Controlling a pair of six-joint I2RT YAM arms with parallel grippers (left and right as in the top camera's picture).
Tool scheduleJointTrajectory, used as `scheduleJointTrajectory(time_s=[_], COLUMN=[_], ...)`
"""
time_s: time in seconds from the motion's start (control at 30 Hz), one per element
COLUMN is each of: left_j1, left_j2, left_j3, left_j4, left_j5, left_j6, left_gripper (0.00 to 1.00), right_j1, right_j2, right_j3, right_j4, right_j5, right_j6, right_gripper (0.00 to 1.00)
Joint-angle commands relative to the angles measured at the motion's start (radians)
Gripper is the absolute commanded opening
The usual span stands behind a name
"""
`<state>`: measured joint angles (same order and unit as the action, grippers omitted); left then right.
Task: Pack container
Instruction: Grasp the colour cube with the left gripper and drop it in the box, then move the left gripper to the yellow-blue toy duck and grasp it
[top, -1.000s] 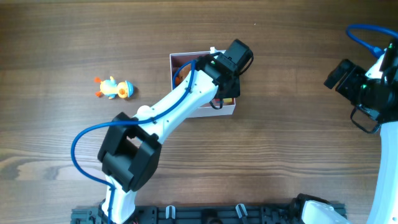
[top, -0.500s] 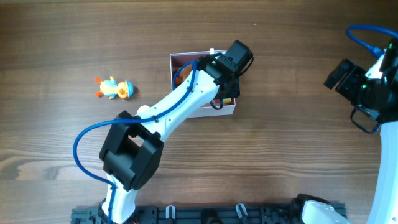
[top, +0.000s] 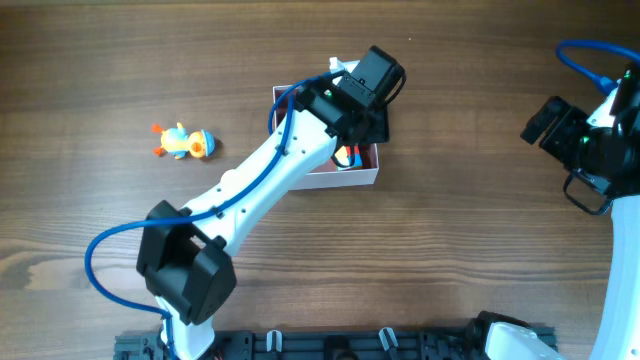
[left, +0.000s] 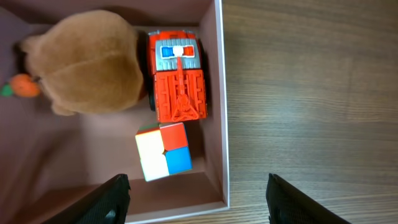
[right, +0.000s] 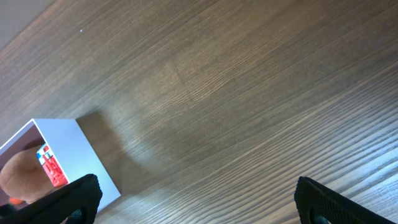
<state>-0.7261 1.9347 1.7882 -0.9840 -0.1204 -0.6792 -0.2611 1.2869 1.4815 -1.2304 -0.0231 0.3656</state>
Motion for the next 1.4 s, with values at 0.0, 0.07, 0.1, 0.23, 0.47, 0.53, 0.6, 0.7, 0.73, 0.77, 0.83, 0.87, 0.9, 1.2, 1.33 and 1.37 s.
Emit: scheduleJointTrajectory(time_s=[0.0, 0.07, 0.1, 0.23, 0.47, 0.53, 0.6, 0.7, 0.73, 0.77, 0.83, 0.87, 0.9, 1.2, 1.33, 1.37], left_j1=[0.023, 0.059, 0.081, 0.209, 0.497, 0.570, 0.626, 0.669, 0.678, 0.683, 0.690, 0.692, 0.694, 0.729, 0.730, 0.730], left_j2=[-0.024, -0.040, -0.049, -0.080, -0.060, -0.038, -0.014, 0.023, 0.035, 0.045, 0.074, 0.087, 0.101, 0.244, 0.291, 0.299], left_j3=[0.014, 0.014, 0.014, 0.014, 0.012, 0.012, 0.011, 0.011, 0.011, 0.011, 0.011, 0.011, 0.011, 0.011, 0.011, 0.011], left_j4=[-0.057, -0.135, -0.169, -0.275, -0.301, -0.305, -0.310, -0.312, -0.312, -0.312, -0.311, -0.311, -0.311, -0.298, -0.261, -0.248], left_j5=[-0.097, -0.182, -0.205, -0.230, -0.085, -0.010, 0.016, 0.016, 0.016, 0.016, 0.011, 0.010, -0.002, -0.011, -0.011, -0.010], left_j6=[-0.001, -0.001, -0.001, 0.053, 0.313, 0.336, 0.336, 0.336, 0.337, 0.345, 0.380, 0.388, 0.388, 0.388, 0.388, 0.388], left_gripper=[0.73, 0.79, 0.82, 0.86, 0.91, 0.86, 0.83, 0.82, 0.82, 0.81, 0.79, 0.79, 0.80, 0.78, 0.74, 0.74], right_j1=[-0.003, -0.003, -0.003, -0.003, -0.003, -0.003, -0.003, -0.003, -0.003, -0.003, -0.003, -0.003, -0.003, -0.003, -0.003, -0.003], right_j2=[0.003, 0.003, 0.003, 0.003, 0.003, 0.003, 0.003, 0.003, 0.003, 0.003, 0.003, 0.003, 0.003, 0.003, 0.003, 0.003], right_j3=[-0.005, -0.005, -0.005, -0.005, -0.005, -0.005, -0.005, -0.005, -0.005, -0.005, -0.005, -0.005, -0.005, -0.005, -0.005, -0.005], right_j4=[-0.003, -0.004, -0.004, -0.004, -0.004, -0.004, -0.004, -0.004, -0.004, -0.004, -0.004, -0.004, -0.004, -0.005, -0.004, -0.004], right_j5=[-0.012, -0.012, -0.012, -0.012, -0.013, -0.013, -0.012, -0.012, -0.012, -0.012, -0.012, -0.012, -0.012, -0.012, -0.012, -0.012], right_j6=[0.001, 0.001, 0.002, 0.002, 0.002, 0.003, 0.003, 0.002, 0.002, 0.002, 0.002, 0.002, 0.002, 0.002, 0.002, 0.002], right_gripper=[1.00, 1.00, 1.00, 1.00, 1.00, 1.00, 1.00, 1.00, 1.00, 1.00, 1.00, 1.00, 1.00, 1.00, 1.00, 1.00])
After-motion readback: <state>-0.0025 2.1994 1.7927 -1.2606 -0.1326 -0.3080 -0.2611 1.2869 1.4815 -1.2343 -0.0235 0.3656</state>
